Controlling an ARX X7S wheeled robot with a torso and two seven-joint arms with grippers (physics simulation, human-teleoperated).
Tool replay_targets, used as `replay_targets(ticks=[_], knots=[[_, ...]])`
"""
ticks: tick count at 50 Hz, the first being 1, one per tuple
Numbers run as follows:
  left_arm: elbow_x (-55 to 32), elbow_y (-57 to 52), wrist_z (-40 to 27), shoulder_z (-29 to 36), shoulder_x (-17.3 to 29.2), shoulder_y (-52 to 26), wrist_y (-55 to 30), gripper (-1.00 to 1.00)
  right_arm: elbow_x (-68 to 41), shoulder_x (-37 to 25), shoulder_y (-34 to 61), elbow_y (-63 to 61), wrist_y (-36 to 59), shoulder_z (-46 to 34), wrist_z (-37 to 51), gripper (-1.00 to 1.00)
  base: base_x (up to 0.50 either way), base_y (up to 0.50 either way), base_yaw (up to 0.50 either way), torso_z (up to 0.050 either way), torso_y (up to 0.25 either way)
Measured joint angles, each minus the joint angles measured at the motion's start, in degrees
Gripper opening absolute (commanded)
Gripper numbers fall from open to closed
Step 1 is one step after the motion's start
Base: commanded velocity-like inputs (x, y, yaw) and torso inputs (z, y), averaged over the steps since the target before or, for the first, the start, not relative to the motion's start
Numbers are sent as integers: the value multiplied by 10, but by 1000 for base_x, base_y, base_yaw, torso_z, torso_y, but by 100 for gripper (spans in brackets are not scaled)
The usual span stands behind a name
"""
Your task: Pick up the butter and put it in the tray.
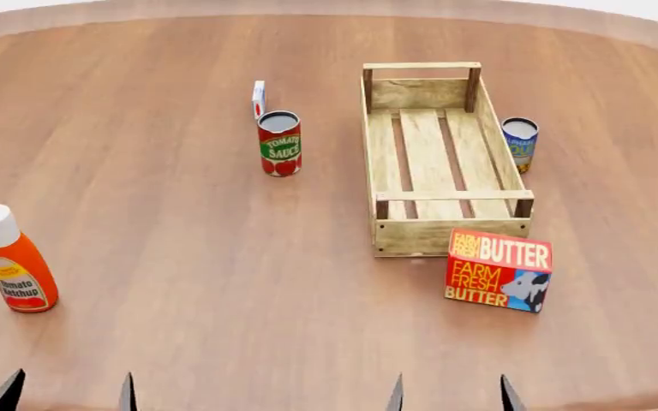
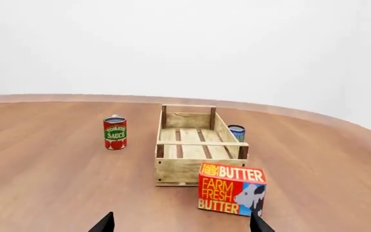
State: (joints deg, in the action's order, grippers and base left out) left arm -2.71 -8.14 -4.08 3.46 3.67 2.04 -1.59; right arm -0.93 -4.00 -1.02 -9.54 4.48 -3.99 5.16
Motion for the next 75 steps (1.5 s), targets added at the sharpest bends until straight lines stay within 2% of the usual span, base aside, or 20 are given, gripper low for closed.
replay_targets(ticks=[15, 29, 35, 75], knots=[[-25, -218, -17, 3, 28, 29, -91, 100, 14, -16, 3, -225, 144, -16, 21, 100, 0, 0, 0, 0, 0], [-47, -339, -36, -7, 44, 33, -153, 100, 17, -30, 20, -352, 239, -21, 34, 100, 0, 0, 0, 0, 0], [-58, -364, -41, -9, 48, 33, -167, 100, 20, -36, 24, -375, 255, -25, 38, 100, 164, 0, 0, 0, 0], [-79, -403, -65, 3, 71, 36, -186, 100, -3, -60, 29, -415, 273, -31, 55, 100, 500, 0, 0, 0, 0]])
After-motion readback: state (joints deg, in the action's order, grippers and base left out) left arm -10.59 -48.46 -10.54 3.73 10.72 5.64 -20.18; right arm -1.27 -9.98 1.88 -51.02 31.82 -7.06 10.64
